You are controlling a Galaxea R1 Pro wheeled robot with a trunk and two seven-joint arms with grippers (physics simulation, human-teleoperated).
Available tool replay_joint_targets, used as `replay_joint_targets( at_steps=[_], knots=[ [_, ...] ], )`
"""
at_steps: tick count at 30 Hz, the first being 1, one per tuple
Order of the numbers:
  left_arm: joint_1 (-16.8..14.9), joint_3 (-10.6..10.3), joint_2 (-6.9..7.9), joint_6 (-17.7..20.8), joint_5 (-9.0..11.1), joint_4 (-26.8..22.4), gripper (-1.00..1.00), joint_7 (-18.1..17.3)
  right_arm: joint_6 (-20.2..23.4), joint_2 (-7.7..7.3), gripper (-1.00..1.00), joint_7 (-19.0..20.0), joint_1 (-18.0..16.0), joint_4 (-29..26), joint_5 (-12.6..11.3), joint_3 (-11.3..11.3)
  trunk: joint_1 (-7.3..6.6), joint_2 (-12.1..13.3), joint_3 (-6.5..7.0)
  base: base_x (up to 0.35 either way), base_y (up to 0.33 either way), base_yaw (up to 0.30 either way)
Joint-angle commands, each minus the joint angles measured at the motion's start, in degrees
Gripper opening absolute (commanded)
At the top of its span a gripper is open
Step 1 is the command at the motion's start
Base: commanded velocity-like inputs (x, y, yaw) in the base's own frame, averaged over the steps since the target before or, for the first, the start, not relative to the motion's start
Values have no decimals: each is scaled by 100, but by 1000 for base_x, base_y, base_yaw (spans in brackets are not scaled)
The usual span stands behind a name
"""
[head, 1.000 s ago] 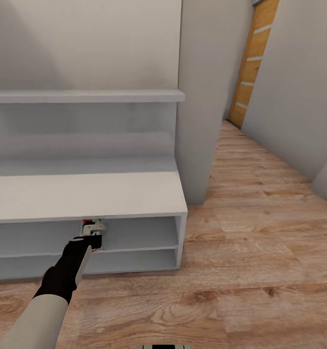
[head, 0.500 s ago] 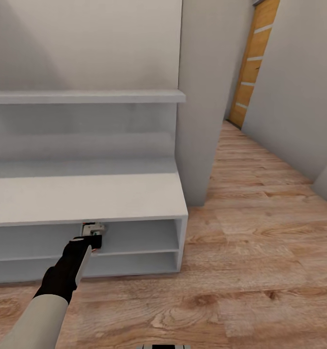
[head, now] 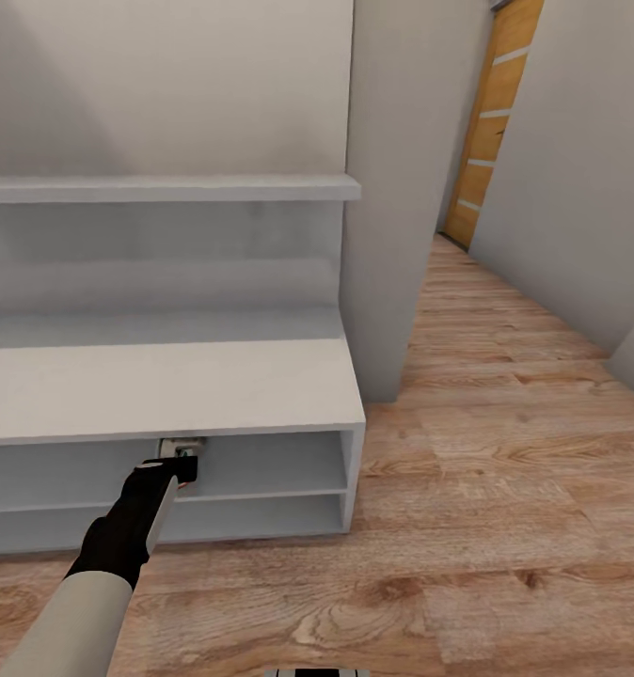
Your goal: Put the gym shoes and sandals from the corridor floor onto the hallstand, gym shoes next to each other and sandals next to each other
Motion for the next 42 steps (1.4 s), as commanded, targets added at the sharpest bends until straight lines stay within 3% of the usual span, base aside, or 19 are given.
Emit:
replay_joint_targets(
  at_steps=[1, 20, 21, 34, 42],
  knots=[
    [-4, 0, 0, 34, -56, -7, -100, -20, -14, 2, -100, 39, -6, 4, -16, -22, -1, -2, -4, 0, 0, 0],
    [-2, -19, 0, 33, -48, -5, -100, -93, -14, 2, -100, 38, -6, 3, -15, -22, -1, -2, -4, 36, 0, 0],
    [-2, -19, 1, 33, -48, -4, 100, -95, -14, 2, -100, 37, -6, 3, -15, -22, -1, -2, -4, 1, 0, 0],
    [-2, -3, 8, 34, -56, -7, 100, -90, -14, 2, -100, 36, -6, 5, -16, -22, -1, -2, -4, -3, 0, 0],
    [-2, 0, 8, 34, -56, -7, 100, -65, -14, 2, -100, 36, -6, 6, -18, -22, -1, -2, -4, -246, 58, 0]
  ],
)
